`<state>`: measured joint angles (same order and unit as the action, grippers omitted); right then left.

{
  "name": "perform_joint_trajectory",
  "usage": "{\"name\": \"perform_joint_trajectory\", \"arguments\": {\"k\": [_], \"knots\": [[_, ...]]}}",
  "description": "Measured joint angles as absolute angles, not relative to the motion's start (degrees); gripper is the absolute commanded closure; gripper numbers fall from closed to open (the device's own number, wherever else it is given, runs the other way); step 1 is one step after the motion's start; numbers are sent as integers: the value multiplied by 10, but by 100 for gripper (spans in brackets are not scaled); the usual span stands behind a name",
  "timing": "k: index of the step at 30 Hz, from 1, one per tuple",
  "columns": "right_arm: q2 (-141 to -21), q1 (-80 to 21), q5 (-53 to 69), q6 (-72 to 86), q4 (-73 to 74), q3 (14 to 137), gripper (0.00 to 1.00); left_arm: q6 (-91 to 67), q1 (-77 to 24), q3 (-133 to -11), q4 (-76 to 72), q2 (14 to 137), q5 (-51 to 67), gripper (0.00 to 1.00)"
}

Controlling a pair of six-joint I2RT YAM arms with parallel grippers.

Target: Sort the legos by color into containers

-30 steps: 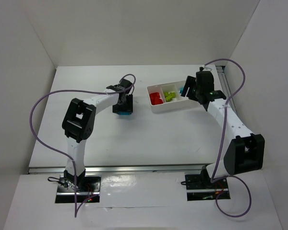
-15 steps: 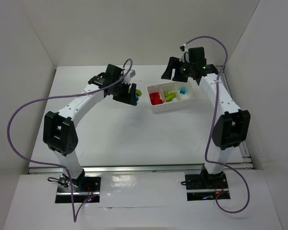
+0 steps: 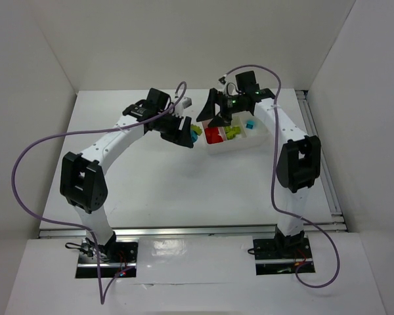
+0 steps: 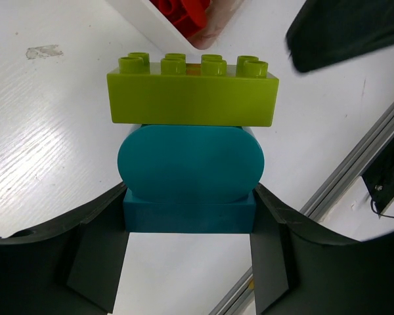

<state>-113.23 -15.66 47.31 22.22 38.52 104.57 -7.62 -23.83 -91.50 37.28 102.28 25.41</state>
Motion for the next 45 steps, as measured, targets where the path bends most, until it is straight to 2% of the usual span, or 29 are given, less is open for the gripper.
{"name": "perform_joint_trajectory", "arguments": {"k": [2, 4, 6, 8, 16, 18, 20, 23, 24, 26, 28, 36, 45], "knots": [[-1142, -161, 495, 234, 381, 1046, 14, -75, -238, -915, 373, 1023, 256, 100], [-1151, -163, 515, 245, 377, 1046, 19, -75, -238, -915, 373, 1023, 257, 100], [-1158, -164, 530, 251, 374, 1046, 30, -75, -238, -915, 372, 1023, 258, 100], [-1164, -164, 546, 259, 369, 1046, 35, -75, -238, -915, 371, 1023, 258, 100], [-1181, -169, 581, 272, 360, 1046, 36, -75, -239, -915, 368, 1023, 258, 100], [-1186, -171, 588, 272, 358, 1046, 41, -75, -241, -915, 368, 1023, 258, 100], [-1191, -173, 593, 274, 358, 1046, 47, -75, -242, -915, 368, 1023, 258, 100], [-1195, -174, 596, 277, 357, 1046, 63, -74, -243, -915, 369, 1023, 257, 100], [-1196, -174, 594, 280, 357, 1046, 72, -73, -243, -915, 369, 1023, 255, 100], [-1196, -174, 592, 284, 357, 1046, 72, -72, -243, -915, 369, 1023, 253, 100], [-1196, -174, 589, 286, 356, 1045, 77, -71, -243, -915, 368, 1023, 253, 100], [-1152, -147, 569, 324, 292, 980, 81, -61, -249, -915, 350, 1022, 252, 100], [-1086, -74, 504, 349, 216, 932, 81, -61, -248, -915, 354, 1022, 253, 100]]}}
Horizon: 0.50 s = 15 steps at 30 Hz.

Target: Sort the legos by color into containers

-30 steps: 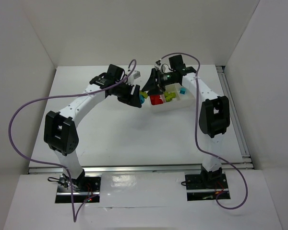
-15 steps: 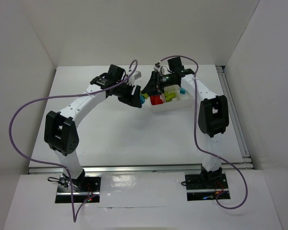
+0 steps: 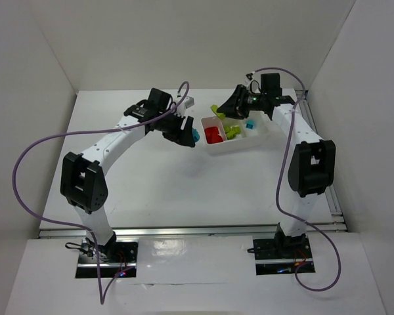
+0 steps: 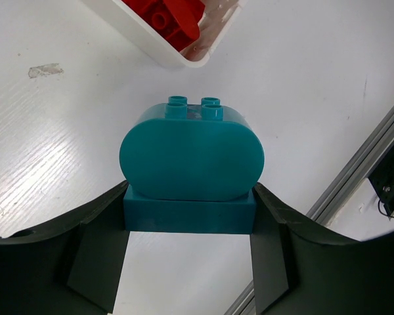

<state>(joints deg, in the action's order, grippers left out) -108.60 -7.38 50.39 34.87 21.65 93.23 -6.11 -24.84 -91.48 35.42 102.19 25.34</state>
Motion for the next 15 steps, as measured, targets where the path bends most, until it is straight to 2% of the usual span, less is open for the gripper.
{"name": "perform_joint_trajectory", "arguments": {"k": [10, 15], "knots": [[-1067, -80, 229, 254, 315, 957, 81, -64, -244, -915, 357, 1022, 267, 100], [-1084, -80, 150, 223, 333, 962, 78, -64, -243, -915, 361, 1022, 286, 100]]}}
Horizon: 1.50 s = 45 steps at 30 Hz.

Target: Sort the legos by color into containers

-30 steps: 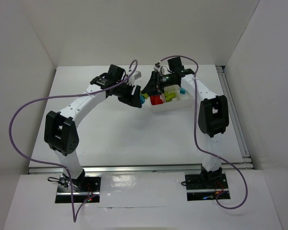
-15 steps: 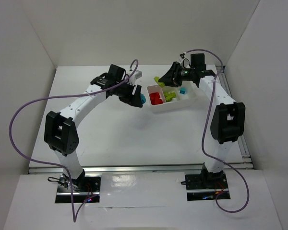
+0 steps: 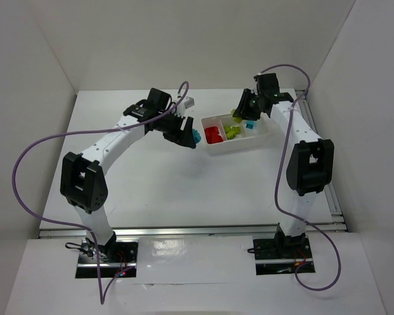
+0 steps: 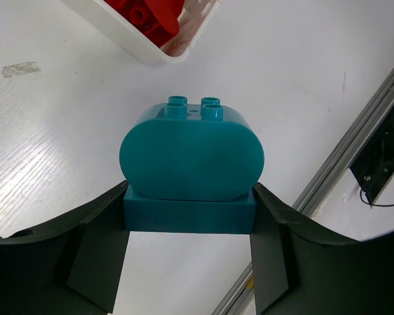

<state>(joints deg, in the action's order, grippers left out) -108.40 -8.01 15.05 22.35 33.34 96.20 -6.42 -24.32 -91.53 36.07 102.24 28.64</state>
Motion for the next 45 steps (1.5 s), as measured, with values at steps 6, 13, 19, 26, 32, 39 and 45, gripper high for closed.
{"name": "perform_joint_trajectory", "arguments": {"k": [6, 13, 19, 26, 32, 39, 45], "knots": [[-1133, -84, 113, 198, 340, 986, 55, -65, -239, -915, 363, 1022, 305, 100], [-1153, -97, 87, 180, 361, 1005, 32, -74, -238, -920, 366, 1023, 323, 100], [-1139, -97, 153, 175, 364, 1021, 31, -76, -238, -924, 366, 1023, 332, 100], [-1136, -102, 449, 183, 362, 1031, 2, -72, -238, -924, 365, 1023, 328, 100], [-1155, -139, 599, 201, 347, 1032, 0, -72, -242, -924, 360, 1023, 301, 100], [-1182, -170, 670, 211, 337, 1041, 0, -66, -247, -924, 351, 1023, 279, 100], [-1212, -179, 680, 212, 336, 1058, 38, -62, -249, -924, 349, 1023, 276, 100]]}}
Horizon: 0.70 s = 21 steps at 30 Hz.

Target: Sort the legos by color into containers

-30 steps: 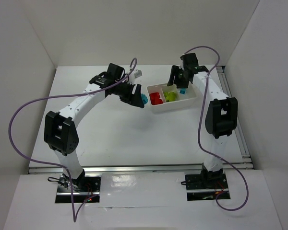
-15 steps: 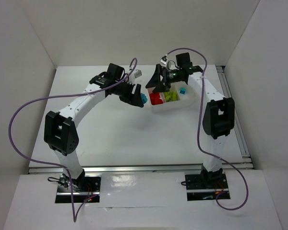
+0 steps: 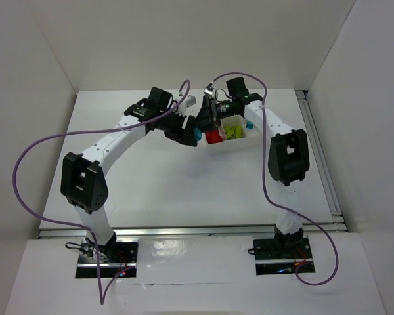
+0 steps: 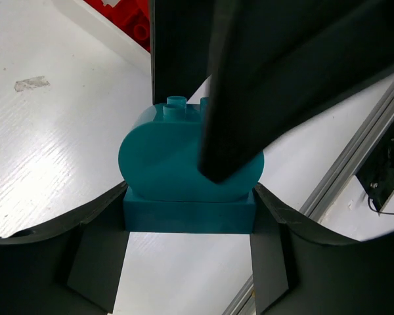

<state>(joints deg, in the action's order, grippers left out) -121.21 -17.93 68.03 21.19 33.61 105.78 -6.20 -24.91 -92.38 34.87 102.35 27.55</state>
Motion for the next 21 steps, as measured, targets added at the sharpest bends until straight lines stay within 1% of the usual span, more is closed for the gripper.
{"name": "perform_joint_trajectory", "arguments": {"k": [2, 6, 7, 12, 16, 21], "knots": [[-1218, -180, 679, 213, 335, 1058, 45, -62, -249, -924, 350, 1023, 276, 100], [-1225, -180, 674, 223, 336, 1058, 71, -58, -249, -924, 355, 1023, 271, 100], [-1225, -180, 668, 230, 339, 1058, 81, -57, -249, -924, 355, 1023, 267, 100], [-1221, -173, 665, 251, 320, 1046, 87, -57, -251, -924, 353, 1023, 260, 100], [-1194, -154, 658, 291, 274, 997, 87, -58, -255, -921, 340, 1023, 262, 100], [-1159, -96, 621, 298, 256, 990, 87, -59, -254, -915, 343, 1023, 264, 100]]}}
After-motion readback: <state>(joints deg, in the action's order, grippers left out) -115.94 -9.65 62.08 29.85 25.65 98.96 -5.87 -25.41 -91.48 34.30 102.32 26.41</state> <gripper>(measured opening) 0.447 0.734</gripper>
